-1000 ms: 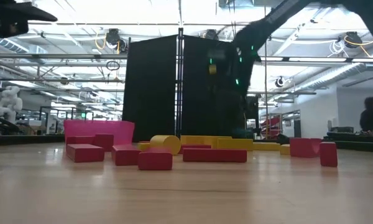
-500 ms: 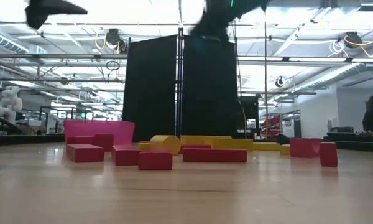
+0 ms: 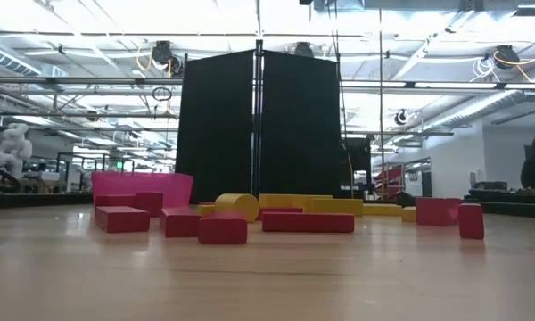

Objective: Sort blocks
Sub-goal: Put the blue block into the green bin

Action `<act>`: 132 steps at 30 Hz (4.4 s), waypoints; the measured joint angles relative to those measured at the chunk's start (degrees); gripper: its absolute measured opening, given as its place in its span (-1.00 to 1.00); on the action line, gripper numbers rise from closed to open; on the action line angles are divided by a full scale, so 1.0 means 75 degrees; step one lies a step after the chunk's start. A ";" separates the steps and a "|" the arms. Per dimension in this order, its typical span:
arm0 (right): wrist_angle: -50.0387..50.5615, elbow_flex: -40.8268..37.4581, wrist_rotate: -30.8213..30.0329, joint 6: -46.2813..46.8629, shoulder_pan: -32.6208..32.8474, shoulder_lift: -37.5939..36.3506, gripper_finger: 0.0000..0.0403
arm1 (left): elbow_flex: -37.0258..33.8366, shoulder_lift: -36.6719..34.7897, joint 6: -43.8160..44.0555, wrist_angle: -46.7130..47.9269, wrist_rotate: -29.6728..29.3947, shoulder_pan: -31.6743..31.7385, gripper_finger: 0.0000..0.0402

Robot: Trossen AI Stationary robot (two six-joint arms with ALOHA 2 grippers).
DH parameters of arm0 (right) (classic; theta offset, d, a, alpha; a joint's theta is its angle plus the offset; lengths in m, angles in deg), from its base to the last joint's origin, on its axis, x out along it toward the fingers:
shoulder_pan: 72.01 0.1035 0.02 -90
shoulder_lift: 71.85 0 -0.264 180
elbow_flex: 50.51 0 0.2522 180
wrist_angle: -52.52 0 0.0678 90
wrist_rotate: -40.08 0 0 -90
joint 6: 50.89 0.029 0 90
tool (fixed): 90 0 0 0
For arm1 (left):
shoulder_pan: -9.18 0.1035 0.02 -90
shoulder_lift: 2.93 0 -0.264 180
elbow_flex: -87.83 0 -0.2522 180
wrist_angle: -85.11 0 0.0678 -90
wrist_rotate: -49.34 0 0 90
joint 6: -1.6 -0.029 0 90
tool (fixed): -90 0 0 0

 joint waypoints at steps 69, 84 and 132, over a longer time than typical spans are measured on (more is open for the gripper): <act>-0.0863 -0.0006 -0.0727 0.0452 0.1266 0.0985 -0.60 | 0.0011 0.2889 0.0740 -0.3312 0.3888 0.2657 0.23; -0.0869 -0.0006 -0.0866 0.0507 0.1222 0.0979 -0.60 | 0.0011 0.2962 0.0553 -0.2786 0.2994 0.2662 0.23; -0.0994 0.0000 -0.0805 0.0840 0.1243 0.1189 0.19 | 0.0011 0.2962 0.0130 -0.2712 0.2624 0.2662 -0.38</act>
